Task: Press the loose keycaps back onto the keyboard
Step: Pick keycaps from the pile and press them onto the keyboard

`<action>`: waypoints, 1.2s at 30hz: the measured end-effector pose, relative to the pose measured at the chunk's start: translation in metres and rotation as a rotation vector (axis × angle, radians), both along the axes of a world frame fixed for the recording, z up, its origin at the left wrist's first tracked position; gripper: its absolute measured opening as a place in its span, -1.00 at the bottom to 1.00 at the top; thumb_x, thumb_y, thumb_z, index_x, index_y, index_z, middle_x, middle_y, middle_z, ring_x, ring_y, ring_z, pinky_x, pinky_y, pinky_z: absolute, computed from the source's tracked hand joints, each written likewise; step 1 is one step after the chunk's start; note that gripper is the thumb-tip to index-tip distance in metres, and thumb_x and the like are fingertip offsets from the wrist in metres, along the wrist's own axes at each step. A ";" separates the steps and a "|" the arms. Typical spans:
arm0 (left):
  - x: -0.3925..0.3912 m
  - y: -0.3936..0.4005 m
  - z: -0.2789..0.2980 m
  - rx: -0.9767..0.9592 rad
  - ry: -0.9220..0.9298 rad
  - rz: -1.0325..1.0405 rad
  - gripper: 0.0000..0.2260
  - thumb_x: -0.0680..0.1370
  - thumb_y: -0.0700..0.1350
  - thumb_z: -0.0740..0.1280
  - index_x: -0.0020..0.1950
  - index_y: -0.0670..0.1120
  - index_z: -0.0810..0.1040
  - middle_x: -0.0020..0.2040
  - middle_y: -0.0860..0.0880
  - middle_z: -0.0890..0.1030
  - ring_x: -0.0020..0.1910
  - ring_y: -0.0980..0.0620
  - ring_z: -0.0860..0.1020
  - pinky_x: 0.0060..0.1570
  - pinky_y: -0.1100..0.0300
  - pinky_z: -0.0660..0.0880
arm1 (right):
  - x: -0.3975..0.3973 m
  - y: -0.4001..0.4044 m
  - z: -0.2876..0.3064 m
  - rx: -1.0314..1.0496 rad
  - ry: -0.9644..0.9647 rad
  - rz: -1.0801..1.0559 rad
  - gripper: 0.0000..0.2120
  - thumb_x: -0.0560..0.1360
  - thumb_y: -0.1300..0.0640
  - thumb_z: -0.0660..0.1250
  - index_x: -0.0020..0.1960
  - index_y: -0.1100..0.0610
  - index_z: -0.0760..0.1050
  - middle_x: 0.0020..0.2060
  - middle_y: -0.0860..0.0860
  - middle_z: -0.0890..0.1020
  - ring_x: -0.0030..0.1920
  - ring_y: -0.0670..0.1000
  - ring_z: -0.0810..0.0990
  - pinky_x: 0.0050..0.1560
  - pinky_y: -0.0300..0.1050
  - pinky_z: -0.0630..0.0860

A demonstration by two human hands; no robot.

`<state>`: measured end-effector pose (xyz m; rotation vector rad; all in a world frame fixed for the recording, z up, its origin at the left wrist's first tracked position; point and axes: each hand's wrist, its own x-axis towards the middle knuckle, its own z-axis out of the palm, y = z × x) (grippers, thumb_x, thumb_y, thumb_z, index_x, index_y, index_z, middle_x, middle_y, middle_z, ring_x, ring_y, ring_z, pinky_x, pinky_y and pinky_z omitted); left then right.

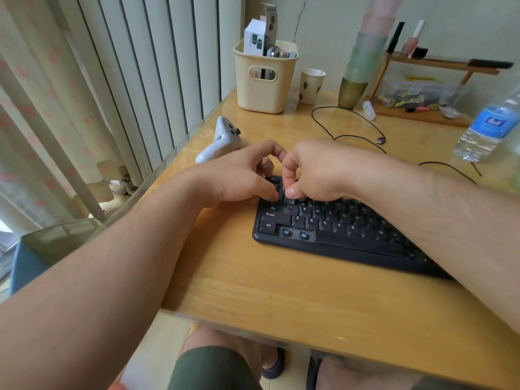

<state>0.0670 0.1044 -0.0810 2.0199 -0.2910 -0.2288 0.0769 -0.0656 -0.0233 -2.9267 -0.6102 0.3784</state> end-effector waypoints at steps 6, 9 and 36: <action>0.001 0.001 0.000 0.000 0.005 -0.008 -0.52 0.45 -0.34 0.50 0.23 0.09 0.51 -0.04 -0.04 0.45 -0.15 0.05 0.45 -0.09 0.12 0.48 | -0.001 0.000 0.002 -0.013 0.006 0.045 -0.85 0.57 0.14 0.46 -0.16 -0.04 0.66 -0.14 -0.13 0.60 -0.15 -0.09 0.55 -0.28 -0.17 0.43; 0.002 0.001 -0.001 0.007 0.006 -0.011 -0.53 0.45 -0.32 0.50 0.23 0.10 0.51 -0.06 -0.02 0.45 -0.17 0.03 0.45 -0.08 0.09 0.46 | -0.002 -0.001 -0.001 0.023 -0.006 0.023 -0.82 0.58 0.16 0.43 -0.16 -0.04 0.66 -0.14 -0.14 0.60 -0.13 -0.10 0.56 -0.25 -0.19 0.46; 0.003 0.001 0.000 0.000 0.010 0.019 -0.49 0.30 -0.14 0.47 0.23 0.08 0.52 -0.08 -0.02 0.45 -0.17 0.05 0.44 -0.03 0.09 0.42 | 0.010 -0.018 0.006 0.210 0.060 -0.107 -0.72 0.43 -0.02 0.60 -0.17 0.05 0.52 -0.20 0.00 0.59 -0.17 0.02 0.53 -0.21 -0.06 0.40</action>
